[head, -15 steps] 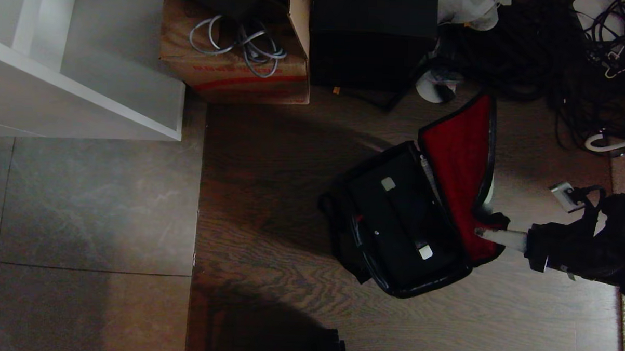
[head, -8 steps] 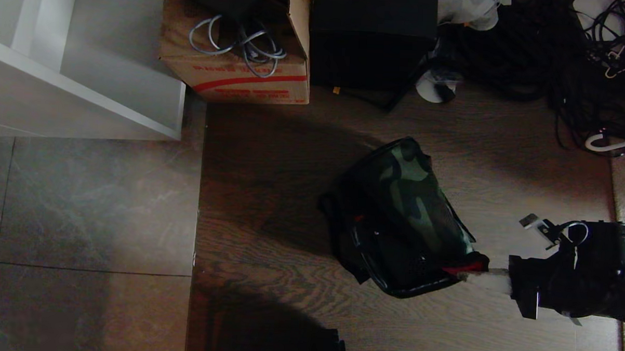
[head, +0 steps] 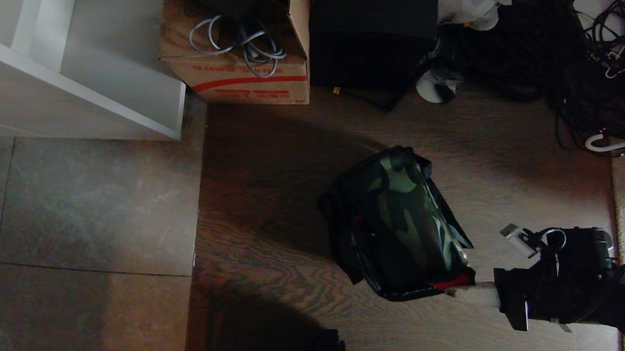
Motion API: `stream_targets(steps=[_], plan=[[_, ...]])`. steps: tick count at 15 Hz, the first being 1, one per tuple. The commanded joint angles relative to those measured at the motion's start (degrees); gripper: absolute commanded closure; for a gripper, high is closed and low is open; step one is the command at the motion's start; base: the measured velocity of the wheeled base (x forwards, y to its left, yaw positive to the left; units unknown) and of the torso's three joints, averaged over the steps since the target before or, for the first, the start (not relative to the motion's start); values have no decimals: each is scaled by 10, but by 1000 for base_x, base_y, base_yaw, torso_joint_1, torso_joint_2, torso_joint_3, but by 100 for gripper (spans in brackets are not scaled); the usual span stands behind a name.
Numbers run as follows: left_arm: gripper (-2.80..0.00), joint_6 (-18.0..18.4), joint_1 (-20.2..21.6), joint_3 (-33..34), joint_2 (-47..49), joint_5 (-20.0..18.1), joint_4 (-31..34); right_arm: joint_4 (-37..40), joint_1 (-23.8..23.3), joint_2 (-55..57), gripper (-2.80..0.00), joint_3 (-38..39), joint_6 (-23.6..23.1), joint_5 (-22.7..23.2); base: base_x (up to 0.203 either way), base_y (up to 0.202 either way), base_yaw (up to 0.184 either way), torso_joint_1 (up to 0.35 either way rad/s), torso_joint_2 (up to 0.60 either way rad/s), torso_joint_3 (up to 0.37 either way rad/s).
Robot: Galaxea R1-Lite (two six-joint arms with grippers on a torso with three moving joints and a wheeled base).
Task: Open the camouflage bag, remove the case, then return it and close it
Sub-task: Close the top of the storage box
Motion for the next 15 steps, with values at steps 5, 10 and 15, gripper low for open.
stream_targets(steps=[5, 10, 15], plan=[[0, 0, 0, 0, 0, 0, 0, 63, 6, -14, -280, 4, -2, 43, 0, 0, 0, 0, 0, 0], [0, 0, 0, 0, 0, 0, 0, 93, 7, -17, -280, 2, -13, 57, 0, 0, 0, 0, 0, 0], [0, 0, 0, 0, 0, 0, 0, 142, 5, -60, -280, -7, -1, 157, 0, 0, 0, 0, 0, 0]])
